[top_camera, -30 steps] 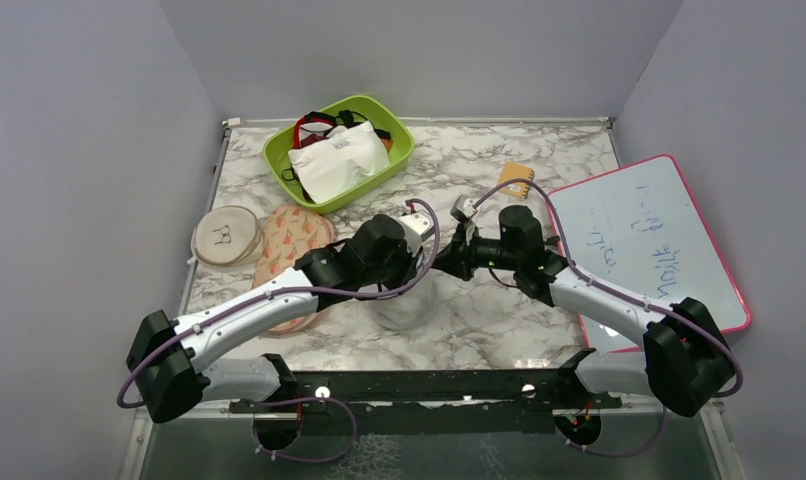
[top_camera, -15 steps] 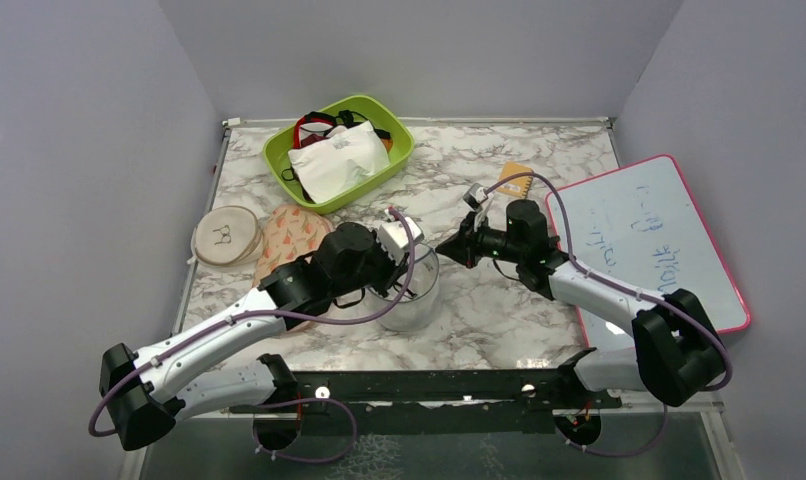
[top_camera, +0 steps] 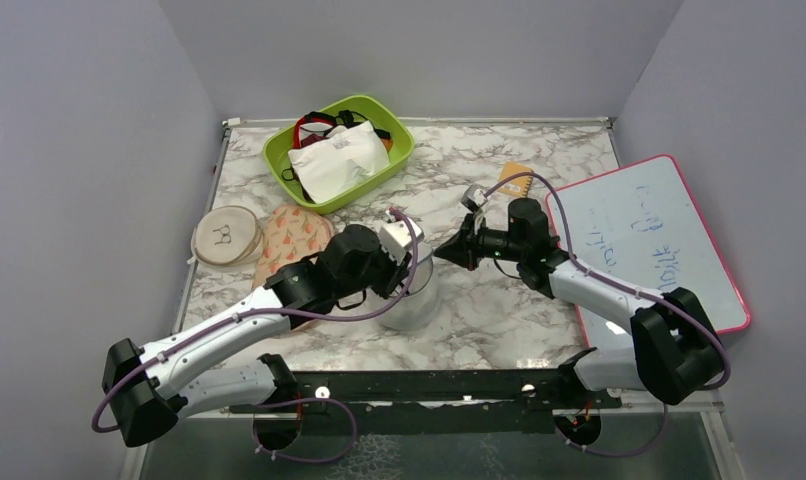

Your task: Unzip the laundry bag and remove the bra

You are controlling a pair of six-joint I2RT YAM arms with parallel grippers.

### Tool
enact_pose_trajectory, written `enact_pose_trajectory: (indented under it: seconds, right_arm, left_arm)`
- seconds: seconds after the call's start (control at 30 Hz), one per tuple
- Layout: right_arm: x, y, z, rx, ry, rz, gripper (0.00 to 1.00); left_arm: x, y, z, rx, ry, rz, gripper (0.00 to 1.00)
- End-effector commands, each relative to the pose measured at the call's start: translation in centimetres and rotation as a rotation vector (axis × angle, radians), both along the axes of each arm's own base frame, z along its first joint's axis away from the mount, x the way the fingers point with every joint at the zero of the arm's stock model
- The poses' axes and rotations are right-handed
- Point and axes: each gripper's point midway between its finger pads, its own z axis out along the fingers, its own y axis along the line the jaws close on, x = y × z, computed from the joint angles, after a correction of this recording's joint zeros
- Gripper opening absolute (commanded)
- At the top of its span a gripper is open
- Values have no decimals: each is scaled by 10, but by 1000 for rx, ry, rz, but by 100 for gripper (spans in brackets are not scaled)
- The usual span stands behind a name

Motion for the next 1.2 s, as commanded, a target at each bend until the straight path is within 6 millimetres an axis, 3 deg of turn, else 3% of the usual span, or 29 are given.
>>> enact_pose_trajectory:
  seconds: [0.0,0.17,0.47,0.73,0.93,1.17]
  right_arm:
    - [-12,2,14,28,-45,72,1]
    - [-17,1,20,35,-53,85,1]
    - [-21,2,19,32,-45,97,1]
    - [-22,2,15,23,-39,95,1]
    - [-22,1,12,15,-37,87,1]
    - [-20,0,8,4,-37,79,1]
  left_arm:
    - [5,2,-7,36,41,59,22]
    - [14,2,-8,73,26,106,42]
    - [26,-10,-11,151,-12,139,45]
    - [27,-23,-24,262,-68,137,39]
    - [23,-30,-24,299,-106,106,13]
    - [8,-30,-9,270,-163,45,6]
